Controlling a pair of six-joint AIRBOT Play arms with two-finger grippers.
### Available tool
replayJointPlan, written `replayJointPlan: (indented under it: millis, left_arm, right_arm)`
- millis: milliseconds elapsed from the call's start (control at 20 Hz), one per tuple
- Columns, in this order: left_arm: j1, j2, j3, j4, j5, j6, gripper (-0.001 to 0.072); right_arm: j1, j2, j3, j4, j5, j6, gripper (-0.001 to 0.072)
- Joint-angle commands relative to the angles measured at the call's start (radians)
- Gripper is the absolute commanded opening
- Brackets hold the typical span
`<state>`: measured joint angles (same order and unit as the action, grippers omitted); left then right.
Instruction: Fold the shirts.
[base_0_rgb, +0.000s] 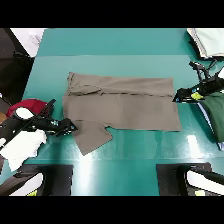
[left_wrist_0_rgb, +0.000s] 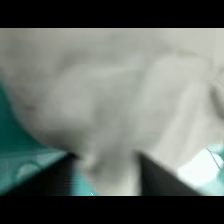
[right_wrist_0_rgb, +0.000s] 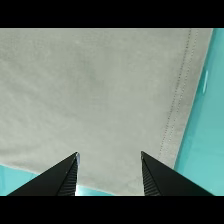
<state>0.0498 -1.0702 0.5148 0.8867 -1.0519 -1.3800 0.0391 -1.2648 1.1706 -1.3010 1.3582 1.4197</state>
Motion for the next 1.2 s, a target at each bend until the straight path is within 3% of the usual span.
replayJointPlan:
  millis: [0,50,250,500,650,900,1000,1150]
  left_arm:
    - [0.000,0.003,-0.007,-0.040,0.011,0.032,0.0089]
    - [0.000,0.003,-0.003,-0.042,-0.005,0.053,0.0026]
    - [0.000,0.006,0.056,-0.039,-0.103,0.112,0.0026]
    - [0.000,0.008,0.090,-0.051,-0.108,0.124,0.0026]
    - [0.000,0.008,0.090,-0.050,-0.110,0.124,0.0026]
    - [0.000,0.008,0.090,-0.050,-0.108,0.124,0.0027]
    - [0.000,0.008,0.090,-0.050,-0.109,0.124,0.0027]
    - [0.000,0.008,0.090,-0.050,-0.111,0.132,0.0027]
  right_arm:
    - [0.000,0.001,0.000,-0.001,0.055,0.000,0.0436]
    - [-0.005,0.001,-0.001,-0.002,0.085,0.000,0.0436]
    - [-0.104,0.048,-0.094,-0.002,0.160,-0.001,0.0436]
    - [-0.357,0.137,-0.378,0.011,0.045,-0.037,0.0436]
    - [-0.440,0.136,-0.491,0.119,-0.050,-0.095,0.0431]
    - [-0.398,0.136,-0.543,0.132,-0.136,-0.096,0.0428]
    - [-0.352,0.136,-0.543,0.133,-0.170,-0.093,0.0311]
    - [-0.318,0.136,-0.543,0.133,-0.189,-0.075,0.0309]
